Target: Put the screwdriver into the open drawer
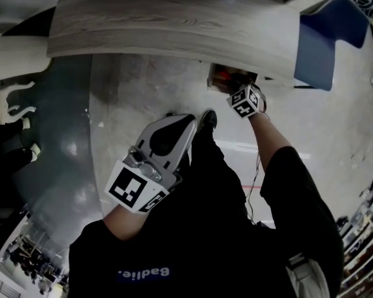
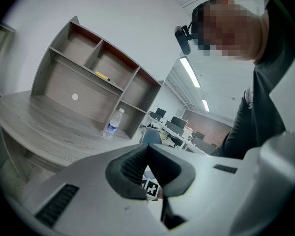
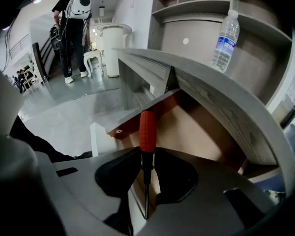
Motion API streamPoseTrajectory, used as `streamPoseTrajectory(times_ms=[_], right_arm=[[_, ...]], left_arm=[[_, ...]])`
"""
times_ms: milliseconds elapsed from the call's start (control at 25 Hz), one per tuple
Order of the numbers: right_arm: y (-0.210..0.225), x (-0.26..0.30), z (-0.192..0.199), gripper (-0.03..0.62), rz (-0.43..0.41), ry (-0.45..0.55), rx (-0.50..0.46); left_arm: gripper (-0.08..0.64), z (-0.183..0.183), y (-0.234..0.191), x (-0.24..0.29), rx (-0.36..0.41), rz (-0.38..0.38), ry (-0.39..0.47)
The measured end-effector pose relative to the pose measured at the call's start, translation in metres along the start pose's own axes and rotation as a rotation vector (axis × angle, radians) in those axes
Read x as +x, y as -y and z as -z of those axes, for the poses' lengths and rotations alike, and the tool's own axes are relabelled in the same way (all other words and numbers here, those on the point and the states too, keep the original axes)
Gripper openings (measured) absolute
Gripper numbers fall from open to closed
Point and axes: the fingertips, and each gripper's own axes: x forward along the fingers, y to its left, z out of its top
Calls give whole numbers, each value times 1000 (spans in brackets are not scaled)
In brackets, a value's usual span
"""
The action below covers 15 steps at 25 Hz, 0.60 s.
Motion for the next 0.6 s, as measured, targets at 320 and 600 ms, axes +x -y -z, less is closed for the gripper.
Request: streamPoseTrajectory(times_ms=[320,600], right_arm=[[-2,16,8,104,-27,-63,-37],[-2,27,13,104,-38,-112,-89]], left_arm=[[3,5,-5,-4,1,-17,-8],[3,10,-5,-5,-8,-20,-14]])
